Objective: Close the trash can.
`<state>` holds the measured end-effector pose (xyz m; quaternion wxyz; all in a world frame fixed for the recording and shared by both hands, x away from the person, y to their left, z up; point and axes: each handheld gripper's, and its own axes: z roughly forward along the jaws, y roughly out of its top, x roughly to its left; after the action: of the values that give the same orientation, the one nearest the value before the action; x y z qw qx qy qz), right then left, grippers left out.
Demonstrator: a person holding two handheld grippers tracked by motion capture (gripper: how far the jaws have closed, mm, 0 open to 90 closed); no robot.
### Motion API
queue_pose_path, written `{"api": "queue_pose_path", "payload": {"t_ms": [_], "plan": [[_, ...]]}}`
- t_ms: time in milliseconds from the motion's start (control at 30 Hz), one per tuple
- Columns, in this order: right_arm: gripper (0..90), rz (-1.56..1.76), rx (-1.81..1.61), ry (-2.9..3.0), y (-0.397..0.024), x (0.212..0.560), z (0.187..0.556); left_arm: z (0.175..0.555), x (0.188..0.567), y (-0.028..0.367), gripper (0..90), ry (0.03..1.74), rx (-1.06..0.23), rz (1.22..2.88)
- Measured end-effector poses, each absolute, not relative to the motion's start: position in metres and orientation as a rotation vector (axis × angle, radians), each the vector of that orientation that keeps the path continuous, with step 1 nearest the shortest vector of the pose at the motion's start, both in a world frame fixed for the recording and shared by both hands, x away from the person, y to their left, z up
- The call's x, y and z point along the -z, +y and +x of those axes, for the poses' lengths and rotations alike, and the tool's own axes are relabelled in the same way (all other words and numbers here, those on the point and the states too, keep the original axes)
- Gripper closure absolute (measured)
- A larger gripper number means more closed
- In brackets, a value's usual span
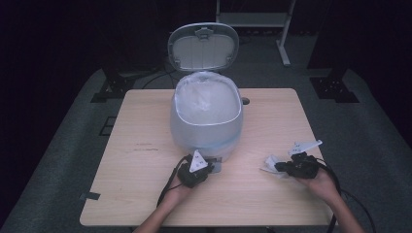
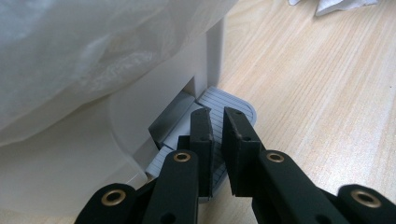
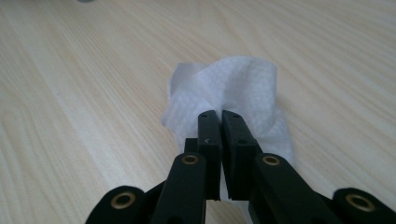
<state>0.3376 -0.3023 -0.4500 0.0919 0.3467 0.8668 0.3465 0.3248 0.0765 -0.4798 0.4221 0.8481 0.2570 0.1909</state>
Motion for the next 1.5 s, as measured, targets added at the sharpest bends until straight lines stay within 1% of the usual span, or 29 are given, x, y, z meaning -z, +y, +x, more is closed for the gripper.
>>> {"api": "queue_pose_path", "payload": {"t_ms": [400,633,1067,1500], "plan": [[86.0,1.018,-1.143,2.544,-0.304,0.422,0.333,0.324,0.480,0.076,82.6,0.650,-0.476,2.114],[86.0,1.005,-1.148,2.534,-0.306,0.412,0.331,0.324,0.480,0.076,82.6,0.651,-0.477,2.114],[86.0,0.949,-1.169,2.504,-0.306,0.381,0.325,0.324,0.480,0.076,82.5,0.655,-0.475,2.109],[86.0,0.909,-1.213,2.482,-0.306,0.345,0.324,0.324,0.480,0.076,82.5,0.653,-0.473,2.114]]}}
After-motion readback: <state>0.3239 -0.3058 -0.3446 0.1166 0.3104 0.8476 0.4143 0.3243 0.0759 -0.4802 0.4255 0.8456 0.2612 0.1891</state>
